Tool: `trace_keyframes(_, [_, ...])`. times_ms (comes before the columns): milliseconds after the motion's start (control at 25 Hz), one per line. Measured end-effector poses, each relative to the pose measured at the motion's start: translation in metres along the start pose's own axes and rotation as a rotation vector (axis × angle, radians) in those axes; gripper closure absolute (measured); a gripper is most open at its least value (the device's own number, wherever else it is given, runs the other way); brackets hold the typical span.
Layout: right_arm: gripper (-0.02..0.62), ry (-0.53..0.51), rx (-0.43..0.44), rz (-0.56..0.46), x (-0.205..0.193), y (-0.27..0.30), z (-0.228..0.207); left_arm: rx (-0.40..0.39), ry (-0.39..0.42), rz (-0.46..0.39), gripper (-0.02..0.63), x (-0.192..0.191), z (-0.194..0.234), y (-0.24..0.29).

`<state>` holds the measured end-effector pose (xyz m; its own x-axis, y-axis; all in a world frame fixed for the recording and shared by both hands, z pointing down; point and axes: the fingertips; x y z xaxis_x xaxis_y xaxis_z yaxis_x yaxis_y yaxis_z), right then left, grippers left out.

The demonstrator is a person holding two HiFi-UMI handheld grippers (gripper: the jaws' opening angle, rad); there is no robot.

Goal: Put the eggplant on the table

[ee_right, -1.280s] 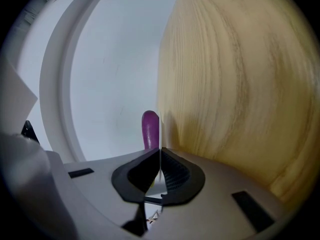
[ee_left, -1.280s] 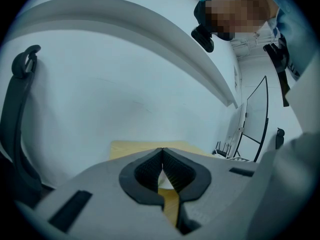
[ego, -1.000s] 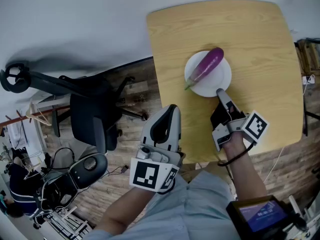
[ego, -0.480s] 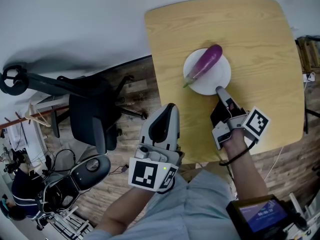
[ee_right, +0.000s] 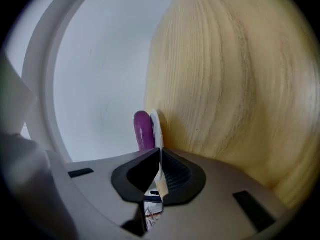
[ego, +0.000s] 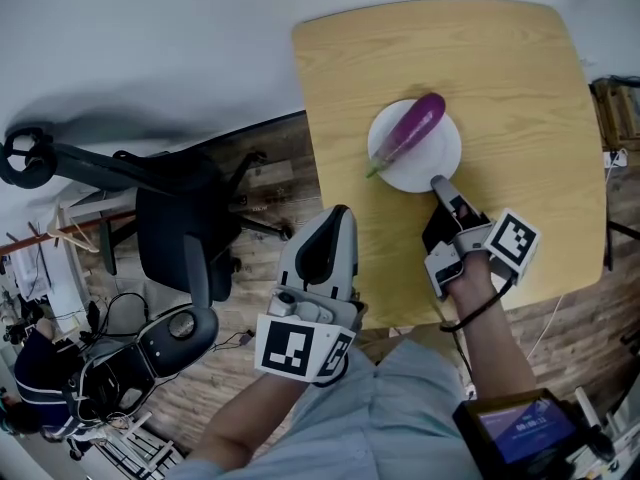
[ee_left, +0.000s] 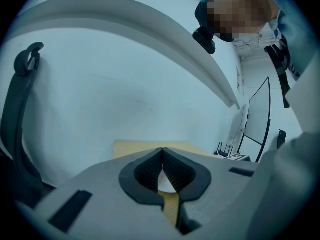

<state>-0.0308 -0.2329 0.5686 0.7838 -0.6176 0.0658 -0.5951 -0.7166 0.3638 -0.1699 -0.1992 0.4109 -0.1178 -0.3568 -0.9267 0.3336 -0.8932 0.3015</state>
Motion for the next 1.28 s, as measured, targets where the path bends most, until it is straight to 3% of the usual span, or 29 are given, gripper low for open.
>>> trace_keyframes(160, [0.576, -0.014, -0.012, 0.019, -0.001, 0.003, 0.002, 0.001, -0.003, -0.006, 0.600, 0.001, 0.002, 0.002])
trace_keyframes(320, [0.491, -0.028, -0.032, 0.031, -0.002, 0.003, 0.002, 0.001, -0.007, -0.010, 0.600, 0.002, 0.001, 0.002])
trace_keyframes(680, [0.440, -0.076, -0.090, 0.050, -0.002, -0.004, 0.001, -0.005, -0.016, -0.026, 0.600, 0.007, -0.002, -0.003])
trace_keyframes(920, [0.414, -0.152, -0.135, 0.078, -0.004, -0.008, 0.000, -0.001, -0.021, -0.031, 0.600, 0.010, 0.001, -0.005])
trace_keyframes(1280, [0.411, -0.150, -0.131, 0.070, -0.006, -0.018, 0.003, -0.003, -0.024, -0.035, 0.600, 0.016, -0.002, -0.006])
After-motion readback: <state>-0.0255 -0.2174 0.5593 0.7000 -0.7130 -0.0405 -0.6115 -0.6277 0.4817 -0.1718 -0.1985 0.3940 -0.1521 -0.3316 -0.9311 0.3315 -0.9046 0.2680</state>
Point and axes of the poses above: the fingertips, and each gripper's own axes: y forward along the fingers, z to its left, x out of its top, and after that the axes turned 2 degrees about x, right-handed
